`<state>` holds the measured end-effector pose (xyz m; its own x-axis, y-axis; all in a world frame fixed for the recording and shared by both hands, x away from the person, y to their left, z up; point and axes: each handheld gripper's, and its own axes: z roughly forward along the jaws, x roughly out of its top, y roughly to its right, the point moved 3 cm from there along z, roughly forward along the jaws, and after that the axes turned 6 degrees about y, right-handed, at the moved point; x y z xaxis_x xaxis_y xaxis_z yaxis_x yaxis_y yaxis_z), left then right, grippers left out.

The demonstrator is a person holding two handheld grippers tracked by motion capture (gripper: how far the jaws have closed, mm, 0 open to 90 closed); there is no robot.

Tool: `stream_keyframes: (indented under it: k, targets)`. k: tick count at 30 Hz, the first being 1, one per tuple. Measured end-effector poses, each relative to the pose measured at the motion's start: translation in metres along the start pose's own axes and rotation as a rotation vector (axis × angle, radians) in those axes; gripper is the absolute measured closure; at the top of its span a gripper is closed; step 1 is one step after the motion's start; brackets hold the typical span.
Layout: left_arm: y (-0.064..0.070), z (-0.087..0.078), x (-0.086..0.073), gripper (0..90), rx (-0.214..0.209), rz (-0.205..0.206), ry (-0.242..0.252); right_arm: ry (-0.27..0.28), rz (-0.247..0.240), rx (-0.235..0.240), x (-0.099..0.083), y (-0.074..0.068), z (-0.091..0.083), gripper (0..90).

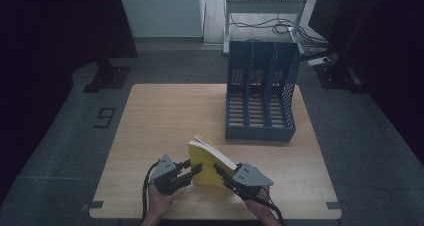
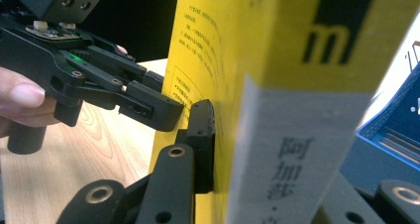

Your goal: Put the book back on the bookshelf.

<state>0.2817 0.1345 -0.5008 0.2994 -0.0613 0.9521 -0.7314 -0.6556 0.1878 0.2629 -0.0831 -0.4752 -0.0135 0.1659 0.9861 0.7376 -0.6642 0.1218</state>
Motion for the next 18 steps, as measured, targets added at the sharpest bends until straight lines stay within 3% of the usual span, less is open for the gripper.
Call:
stream_keyframes:
  k: [10, 18]
  targets:
    - [0.0026, 0.0008, 0.0001, 63.2, 0.008, 0.018, 0.003, 0.016, 0.071, 0.027, -0.0018, 0.0032, 0.0029, 71.1]
    - [0.0006, 0.0014, 0.0, 60.1, 0.002, -0.003, 0.002, 0.016, 0.042, 0.008, -0.0007, -0.0009, 0.004, 74.0]
